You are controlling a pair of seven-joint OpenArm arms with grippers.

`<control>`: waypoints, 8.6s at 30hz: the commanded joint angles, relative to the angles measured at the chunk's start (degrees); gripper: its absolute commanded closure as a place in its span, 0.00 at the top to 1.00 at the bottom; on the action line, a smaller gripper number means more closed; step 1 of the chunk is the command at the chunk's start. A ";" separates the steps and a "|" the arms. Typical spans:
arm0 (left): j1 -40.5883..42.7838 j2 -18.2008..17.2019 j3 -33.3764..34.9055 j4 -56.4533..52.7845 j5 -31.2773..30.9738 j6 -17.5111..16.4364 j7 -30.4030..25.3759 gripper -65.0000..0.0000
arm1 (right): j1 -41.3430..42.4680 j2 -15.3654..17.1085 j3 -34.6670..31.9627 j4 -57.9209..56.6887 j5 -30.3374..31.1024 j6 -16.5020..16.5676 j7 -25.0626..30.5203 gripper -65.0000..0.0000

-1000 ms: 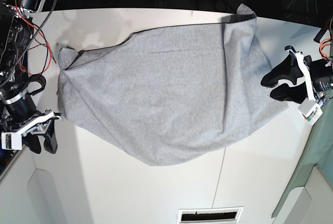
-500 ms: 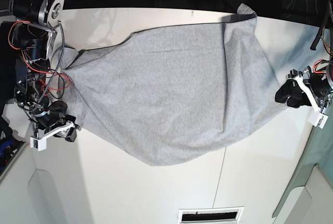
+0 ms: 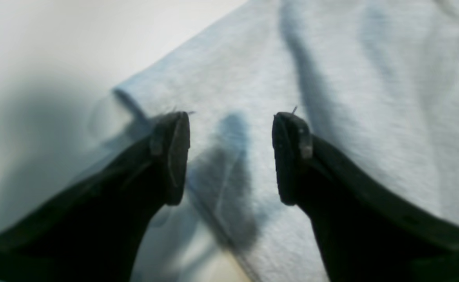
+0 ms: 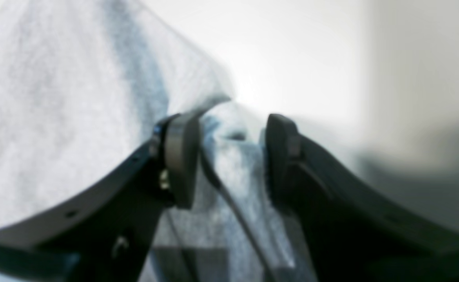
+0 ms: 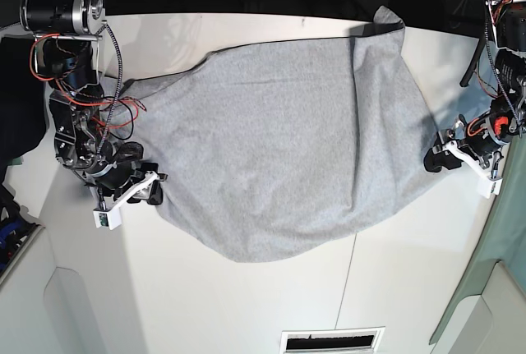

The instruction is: Layout the t-shirt on the table in an organized manner, then fold the t-shirt properly

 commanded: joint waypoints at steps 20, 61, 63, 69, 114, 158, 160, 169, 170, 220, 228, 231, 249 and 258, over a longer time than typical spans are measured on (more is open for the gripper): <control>-4.20 0.31 -0.37 -2.91 12.70 8.15 -4.72 0.36 | 1.11 -1.51 -0.13 0.74 -1.25 0.70 0.26 0.21; 26.80 -7.85 -0.37 36.83 -26.34 -10.24 19.52 0.00 | -28.98 6.29 5.88 39.21 8.41 8.33 -13.60 0.08; 27.26 -7.56 -0.37 36.83 -26.05 -10.24 19.17 0.19 | -28.81 6.29 5.88 39.21 8.02 8.09 -13.20 0.36; 24.44 -7.89 -2.45 37.24 -26.67 -10.24 19.37 0.42 | -23.43 6.27 6.64 39.23 8.57 8.07 -12.70 0.55; -1.22 -6.73 3.82 17.53 0.26 -8.39 4.26 0.00 | 0.87 -2.05 7.72 16.17 3.93 10.14 -2.36 0.00; 19.96 -8.22 3.82 31.58 -12.02 -10.24 11.63 0.00 | -33.14 -0.55 8.94 48.52 9.07 8.11 -13.00 0.25; 19.98 -8.20 3.82 31.58 -12.02 -10.24 11.65 0.00 | -33.14 -0.55 9.90 48.52 9.07 8.11 -12.98 0.25; 20.15 -8.20 3.82 31.58 -11.56 -10.24 11.65 0.00 | -33.00 -0.55 16.50 48.52 9.33 8.11 -12.11 0.33; 20.39 -8.22 3.82 31.58 -11.56 -10.24 11.65 0.00 | -33.00 -0.55 16.98 48.52 9.31 8.11 -12.13 0.35; 21.03 -9.75 -0.59 31.85 -14.58 -10.24 12.72 0.00 | -7.32 1.66 12.55 18.01 -0.83 5.75 -5.75 0.41; 20.85 -9.35 -0.57 31.85 -14.58 -10.24 11.19 0.27 | -11.78 1.68 12.57 18.01 -0.81 5.57 -5.64 0.26; 20.09 -8.81 -0.57 31.85 -14.58 -10.24 11.15 0.27 | -12.90 1.68 12.57 18.01 -0.81 5.57 -5.16 0.16; 18.82 -8.52 -0.57 31.82 -14.53 -10.24 8.55 0.46 | -13.44 1.22 12.57 17.99 1.60 5.55 -4.87 0.16; 18.45 -8.52 -0.57 31.82 -10.91 -10.24 3.37 0.47 | -13.49 1.18 12.57 17.99 1.62 5.57 -4.85 0.16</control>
